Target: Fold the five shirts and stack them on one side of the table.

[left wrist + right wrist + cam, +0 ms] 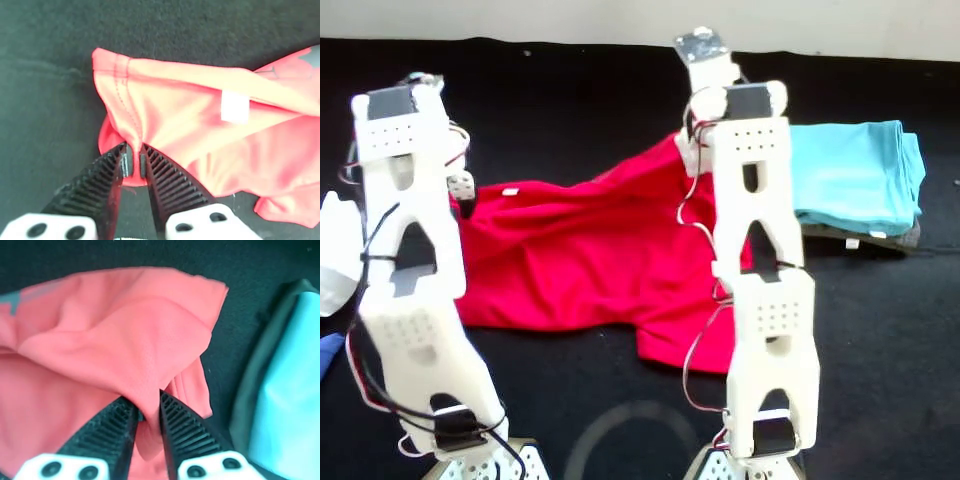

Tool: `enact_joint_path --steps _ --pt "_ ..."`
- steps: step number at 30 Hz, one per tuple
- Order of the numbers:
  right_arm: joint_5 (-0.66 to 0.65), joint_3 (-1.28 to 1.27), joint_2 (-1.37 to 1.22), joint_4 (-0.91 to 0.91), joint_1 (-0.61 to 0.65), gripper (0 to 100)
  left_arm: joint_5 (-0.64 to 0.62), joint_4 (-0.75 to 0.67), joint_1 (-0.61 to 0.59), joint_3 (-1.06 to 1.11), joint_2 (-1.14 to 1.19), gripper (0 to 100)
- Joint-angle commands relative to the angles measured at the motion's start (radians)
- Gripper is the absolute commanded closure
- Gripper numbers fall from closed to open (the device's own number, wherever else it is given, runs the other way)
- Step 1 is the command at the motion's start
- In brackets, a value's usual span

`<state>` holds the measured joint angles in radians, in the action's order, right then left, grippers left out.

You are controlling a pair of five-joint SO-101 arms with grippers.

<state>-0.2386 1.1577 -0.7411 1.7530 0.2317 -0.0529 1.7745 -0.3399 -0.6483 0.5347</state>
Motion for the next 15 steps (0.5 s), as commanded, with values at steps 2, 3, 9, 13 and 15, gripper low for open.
enact_joint_path --steps 2,3,9,13,15 --pt "0.009 -0.217 0.263 0.012 0.007 99.3 0.009 0.008 -0.004 0.136 -0.232 99" --pt "0.008 -0.277 0.306 0.012 0.007 99.3 0.011 0.008 0.002 0.179 -0.265 99" --pt "0.005 -0.615 0.526 -0.019 0.008 99.3 0.012 -0.068 0.038 0.463 -0.400 99" --pt "0.005 -0.932 0.693 -0.174 0.008 99.3 0.012 -0.195 0.067 0.667 -0.453 99" --pt "0.005 -1.121 0.794 -0.278 0.008 99.3 0.012 -0.258 0.079 0.757 -0.479 99"
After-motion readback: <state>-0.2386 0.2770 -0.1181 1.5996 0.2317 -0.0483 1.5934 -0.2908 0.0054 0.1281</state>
